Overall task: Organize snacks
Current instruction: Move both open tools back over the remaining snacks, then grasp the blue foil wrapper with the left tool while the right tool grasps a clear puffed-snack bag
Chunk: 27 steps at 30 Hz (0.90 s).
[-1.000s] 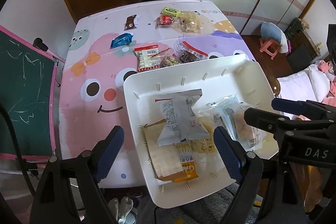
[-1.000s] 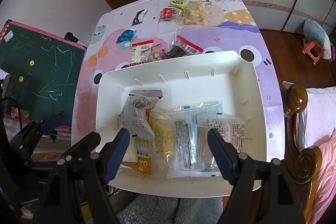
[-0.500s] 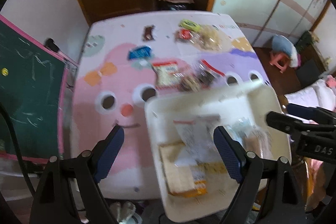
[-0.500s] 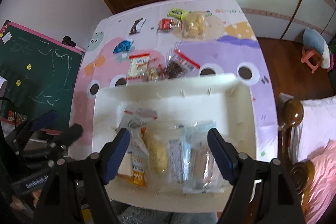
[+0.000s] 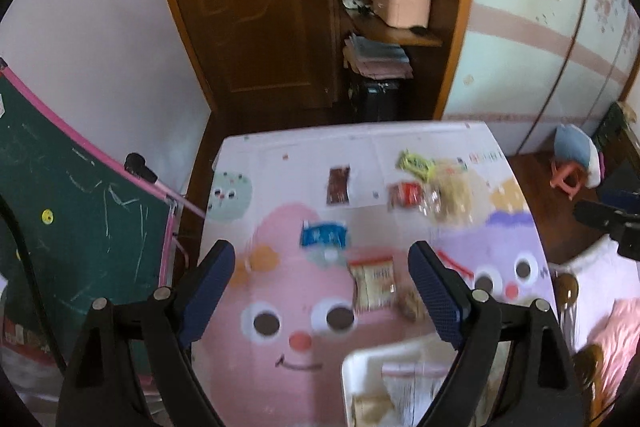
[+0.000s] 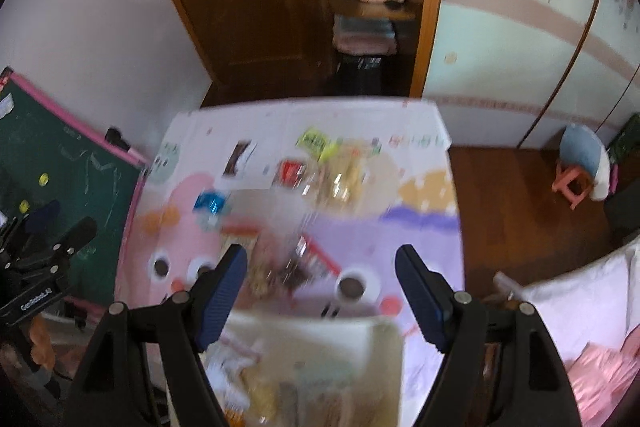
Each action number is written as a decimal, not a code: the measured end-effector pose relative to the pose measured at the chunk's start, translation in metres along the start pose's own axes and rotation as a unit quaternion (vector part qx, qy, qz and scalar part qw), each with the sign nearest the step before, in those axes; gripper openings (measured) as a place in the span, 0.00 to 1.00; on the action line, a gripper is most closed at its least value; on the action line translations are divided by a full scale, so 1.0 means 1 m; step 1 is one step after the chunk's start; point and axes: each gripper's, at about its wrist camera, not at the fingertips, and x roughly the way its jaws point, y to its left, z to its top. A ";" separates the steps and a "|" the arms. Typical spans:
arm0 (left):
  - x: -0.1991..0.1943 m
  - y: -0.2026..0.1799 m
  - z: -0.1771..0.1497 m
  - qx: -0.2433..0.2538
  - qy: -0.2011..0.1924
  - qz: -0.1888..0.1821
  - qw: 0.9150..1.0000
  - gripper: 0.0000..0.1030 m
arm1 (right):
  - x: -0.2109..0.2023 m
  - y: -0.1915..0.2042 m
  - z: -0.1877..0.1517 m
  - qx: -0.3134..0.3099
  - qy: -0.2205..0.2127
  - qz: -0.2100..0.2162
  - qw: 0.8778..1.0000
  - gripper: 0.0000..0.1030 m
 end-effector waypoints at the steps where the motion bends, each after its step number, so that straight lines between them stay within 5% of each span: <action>1: 0.008 0.001 0.009 -0.006 0.002 0.000 1.000 0.86 | 0.006 -0.004 0.013 0.000 -0.003 -0.005 1.000 0.75; 7: 0.074 0.011 0.041 -0.050 0.041 0.005 0.998 0.86 | 0.062 -0.024 0.057 0.018 0.017 -0.003 1.000 0.75; 14: 0.167 0.023 0.042 -0.122 0.093 0.041 0.987 0.86 | 0.159 -0.034 0.072 0.022 0.077 -0.005 0.997 0.75; 18: 0.221 0.028 0.031 -0.170 0.131 0.054 0.975 0.86 | 0.211 -0.038 0.071 0.040 0.117 0.001 0.992 0.75; 22: 0.269 0.035 0.011 -0.236 0.178 0.052 0.954 0.85 | 0.252 -0.043 0.066 0.059 0.151 0.004 0.987 0.75; 27: 0.298 0.037 -0.006 -0.280 0.199 0.045 0.938 0.85 | 0.283 -0.046 0.056 0.072 0.175 0.007 0.982 0.75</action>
